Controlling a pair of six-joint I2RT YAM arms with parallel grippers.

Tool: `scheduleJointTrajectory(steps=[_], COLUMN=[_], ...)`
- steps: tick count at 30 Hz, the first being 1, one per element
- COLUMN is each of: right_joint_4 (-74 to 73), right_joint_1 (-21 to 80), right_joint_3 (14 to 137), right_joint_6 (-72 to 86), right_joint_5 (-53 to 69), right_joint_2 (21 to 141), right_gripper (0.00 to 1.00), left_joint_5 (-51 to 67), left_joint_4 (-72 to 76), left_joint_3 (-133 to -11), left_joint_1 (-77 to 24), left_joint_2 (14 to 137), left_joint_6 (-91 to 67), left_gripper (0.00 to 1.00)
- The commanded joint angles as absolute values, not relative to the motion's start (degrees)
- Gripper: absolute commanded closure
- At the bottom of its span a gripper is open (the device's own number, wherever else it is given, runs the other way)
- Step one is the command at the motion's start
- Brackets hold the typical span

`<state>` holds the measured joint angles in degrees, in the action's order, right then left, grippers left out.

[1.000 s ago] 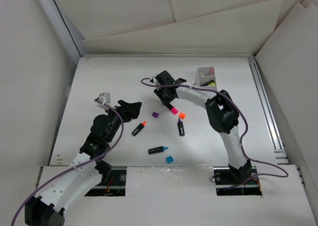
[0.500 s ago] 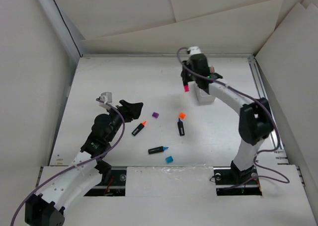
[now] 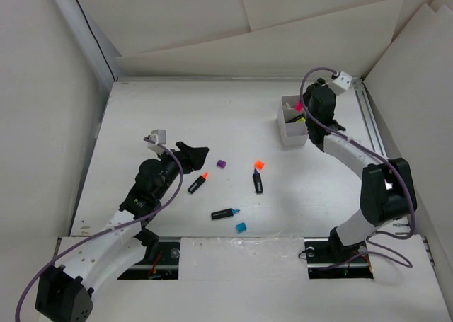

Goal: Sort the stationery into containers
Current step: Place the pen in the storage box.

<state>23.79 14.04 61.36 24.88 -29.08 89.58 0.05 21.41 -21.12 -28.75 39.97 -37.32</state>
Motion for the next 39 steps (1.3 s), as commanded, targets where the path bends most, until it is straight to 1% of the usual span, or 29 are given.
scheduleJointTrajectory(steps=[1, 4, 12, 16, 19, 21, 28, 38, 39], right_joint_4=[33.1, 33.9, 32.8, 29.5, 27.5, 25.4, 19.3, 16.8, 16.8], right_joint_1=[16.7, 18.4, 20.8, 22.0, 22.0, 22.6, 24.3, 25.6, 25.6], right_joint_3=[60.2, 59.6, 63.1, 63.9, 65.6, 66.6, 71.8, 72.5, 72.5], right_joint_6=[25.9, 25.9, 25.9, 28.2, 28.9, 28.9, 30.1, 30.6, 30.6], right_joint_5=[-39.4, -43.7, -51.2, -54.3, -54.3, -56.9, -62.7, -64.4, -64.4], right_joint_2=[90.9, 93.0, 99.0, 99.7, 100.3, 100.8, 104.1, 104.6, 104.1], right_gripper=[0.89, 0.89, 0.89, 0.89, 0.90, 0.90, 0.82, 0.81, 0.76], left_joint_5=[1.2, 1.2, 1.8, 1.8, 1.8, 1.8, 1.8, 1.8, 1.8], left_joint_4=[25.5, 26.1, 26.7, 26.7, 26.2, 26.2, 25.7, 25.1, 25.1], left_joint_3=[-20.7, -20.7, -20.7, -20.2, -20.2, -20.2, -20.2, -20.2, -20.2], left_joint_1=[-28.5, -28.5, -28.5, -28.5, -28.5, -28.5, -28.5, -28.5, -28.5], left_joint_2=[40.6, 41.1, 42.3, 42.3, 42.3, 42.3, 40.7, 40.2, 40.2], left_joint_6=[-36.6, -36.6, -36.6, -36.6, -36.6, -36.6, -36.6, -36.6, -36.6], left_gripper=[0.28, 0.28, 0.28, 0.28, 0.28, 0.28, 0.28, 0.28, 0.28])
